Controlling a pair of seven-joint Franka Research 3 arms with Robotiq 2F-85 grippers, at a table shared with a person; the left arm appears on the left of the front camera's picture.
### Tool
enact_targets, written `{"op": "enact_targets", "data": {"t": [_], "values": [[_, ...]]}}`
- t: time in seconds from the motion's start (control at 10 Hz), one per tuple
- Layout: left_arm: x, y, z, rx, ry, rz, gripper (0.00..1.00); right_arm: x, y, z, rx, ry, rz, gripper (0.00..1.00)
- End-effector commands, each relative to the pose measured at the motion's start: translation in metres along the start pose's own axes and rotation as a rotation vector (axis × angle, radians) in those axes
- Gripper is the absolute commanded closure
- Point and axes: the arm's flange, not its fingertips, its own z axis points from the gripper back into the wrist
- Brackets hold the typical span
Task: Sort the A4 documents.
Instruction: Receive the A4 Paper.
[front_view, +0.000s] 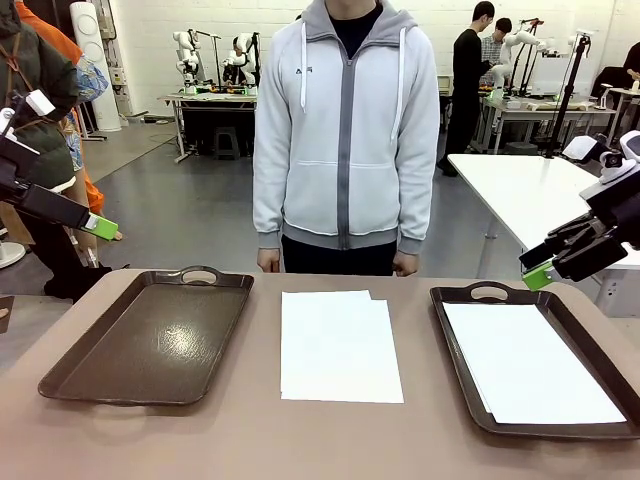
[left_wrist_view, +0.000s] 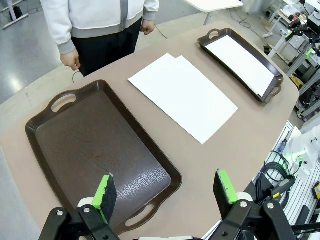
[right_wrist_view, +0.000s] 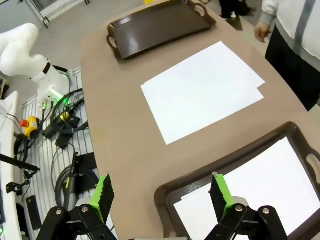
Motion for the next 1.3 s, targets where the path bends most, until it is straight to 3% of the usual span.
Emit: {"op": "enact_targets", "data": {"t": [0.0, 1.2], "values": [[-0.0005, 0.0010, 0.0001, -0.012, -0.005, -0.005, 0.00, 0.0005, 0.0016, 0.0000, 0.006, 0.000, 0.006, 0.00], [-0.0005, 0.0010, 0.0001, -0.012, -0.005, -0.005, 0.00, 0.0005, 0.0016, 0.0000, 0.006, 0.000, 0.006, 0.00]]}}
